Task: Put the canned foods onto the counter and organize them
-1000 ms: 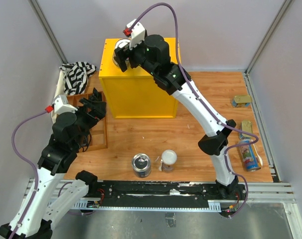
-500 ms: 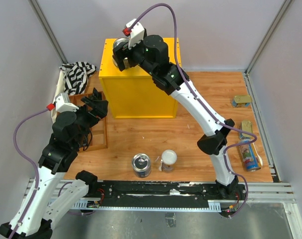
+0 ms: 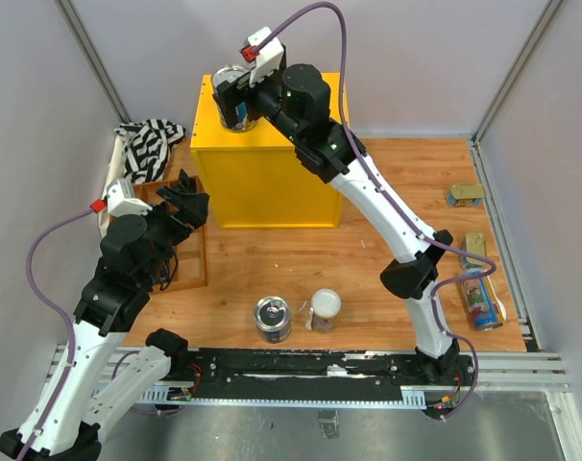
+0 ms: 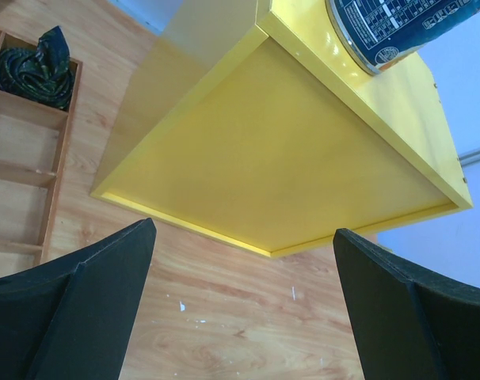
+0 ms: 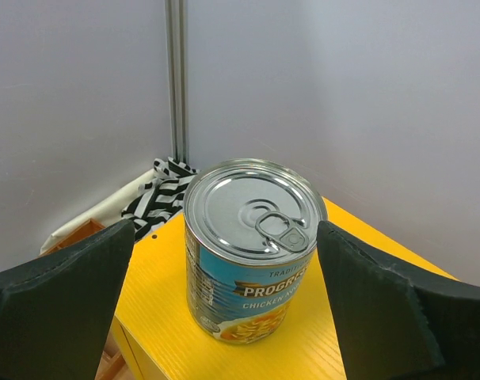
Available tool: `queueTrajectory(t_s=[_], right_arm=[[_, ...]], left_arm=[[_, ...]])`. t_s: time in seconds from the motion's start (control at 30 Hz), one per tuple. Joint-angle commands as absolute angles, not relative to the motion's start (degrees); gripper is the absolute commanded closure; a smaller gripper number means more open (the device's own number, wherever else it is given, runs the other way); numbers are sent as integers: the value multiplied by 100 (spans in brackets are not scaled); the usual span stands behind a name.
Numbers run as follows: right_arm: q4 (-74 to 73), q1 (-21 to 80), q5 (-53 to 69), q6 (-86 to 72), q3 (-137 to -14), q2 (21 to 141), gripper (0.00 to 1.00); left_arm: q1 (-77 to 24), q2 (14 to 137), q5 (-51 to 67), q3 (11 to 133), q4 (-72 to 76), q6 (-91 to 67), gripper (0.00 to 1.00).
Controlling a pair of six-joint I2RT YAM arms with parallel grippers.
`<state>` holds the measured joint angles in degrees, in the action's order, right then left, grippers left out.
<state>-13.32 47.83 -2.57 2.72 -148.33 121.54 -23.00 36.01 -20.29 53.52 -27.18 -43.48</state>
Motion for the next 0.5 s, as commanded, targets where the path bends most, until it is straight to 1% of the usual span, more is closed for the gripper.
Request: queueTrajectory(t_s=[0.0,0.13,0.2,0.3,0.47], right_arm=[[-1098,4711,-238,230,-14667,11860,4],[-938,4710,-330,272,-14018,11444,8],[-936,4710,-410,314,-13792,11299,14],[-968,4663,-386,309,-13557,11114,27],[-1122,4472,-144,106,-13534,11205,55]], left_arm=[[-2329,3592,-1986,5375,-2589,-4254,1],[-2330,3641,-2006,5419,-2431,-4067,1],[-2329,3771,-1990,5528,-2344,-3893,2],[-2329,4014,-1917,5685,-2288,-3643,3],[-2329,4147,-1756,5615,-2256,-3511,6]])
